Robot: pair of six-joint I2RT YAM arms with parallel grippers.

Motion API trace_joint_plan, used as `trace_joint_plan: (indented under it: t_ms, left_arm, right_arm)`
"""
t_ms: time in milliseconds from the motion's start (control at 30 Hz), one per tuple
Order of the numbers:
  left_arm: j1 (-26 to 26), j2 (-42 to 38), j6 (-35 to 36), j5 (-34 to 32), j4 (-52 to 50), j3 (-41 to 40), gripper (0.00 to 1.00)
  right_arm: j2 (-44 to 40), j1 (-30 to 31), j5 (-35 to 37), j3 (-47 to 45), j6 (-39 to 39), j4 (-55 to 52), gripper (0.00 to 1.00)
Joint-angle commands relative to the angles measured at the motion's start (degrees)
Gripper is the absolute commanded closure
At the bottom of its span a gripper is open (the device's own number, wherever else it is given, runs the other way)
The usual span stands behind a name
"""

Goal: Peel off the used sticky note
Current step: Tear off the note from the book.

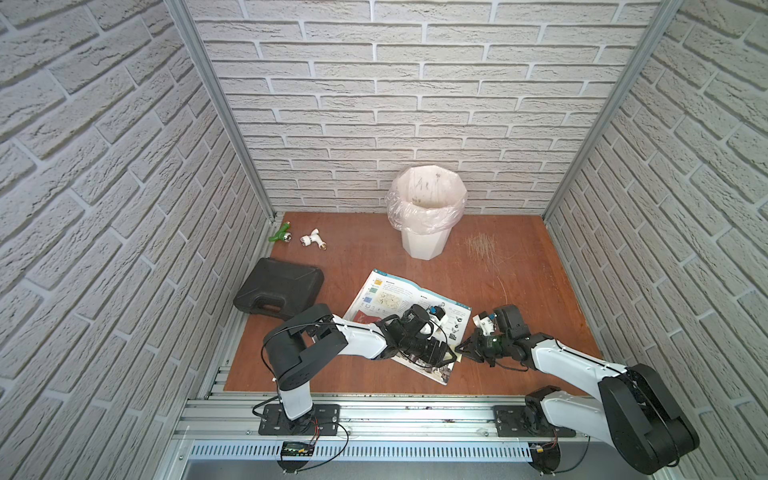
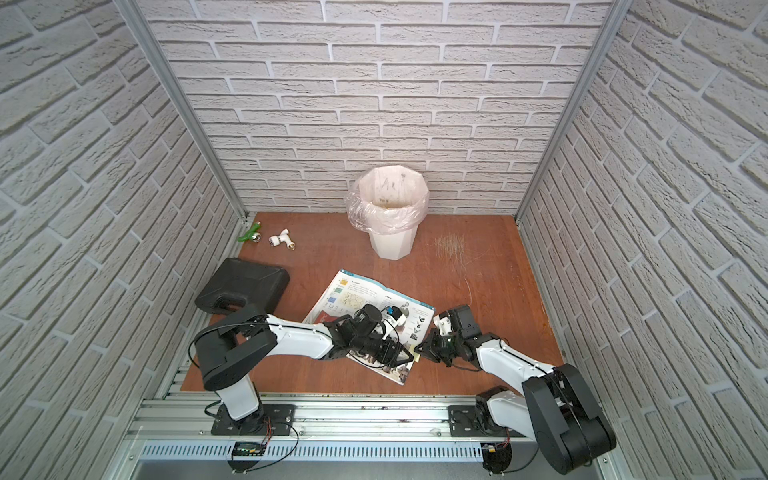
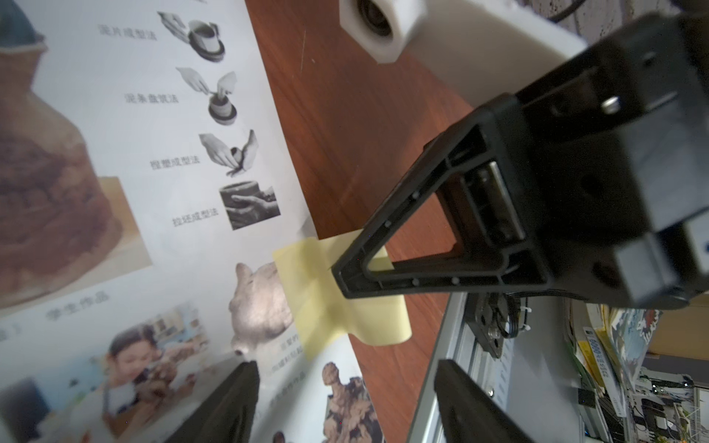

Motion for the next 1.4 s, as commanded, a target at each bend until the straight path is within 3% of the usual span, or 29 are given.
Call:
trace_joint_plan:
  t_ms: [0,433,1367]
  left_arm:
    - [-0.52,3.44,-1.32,-0.72,-2.55,-2.89,0.3]
    - [-0.14,5.25,-2.08,-0.46,0.18,-4.39,0.31]
    - [0.87,7.07,-3.23,0.82,3.06,-5.37,0.33]
  right_arm:
    - [-1.04,0.23,1.04,-0.84,2.79,3.3,0.97]
    - [-1.78,-1.19,6.23,-1.7,5.45,3.83,0.97]
    - [-3.98,-6.39,5.75,1.99,2.63,-0.57,0.97]
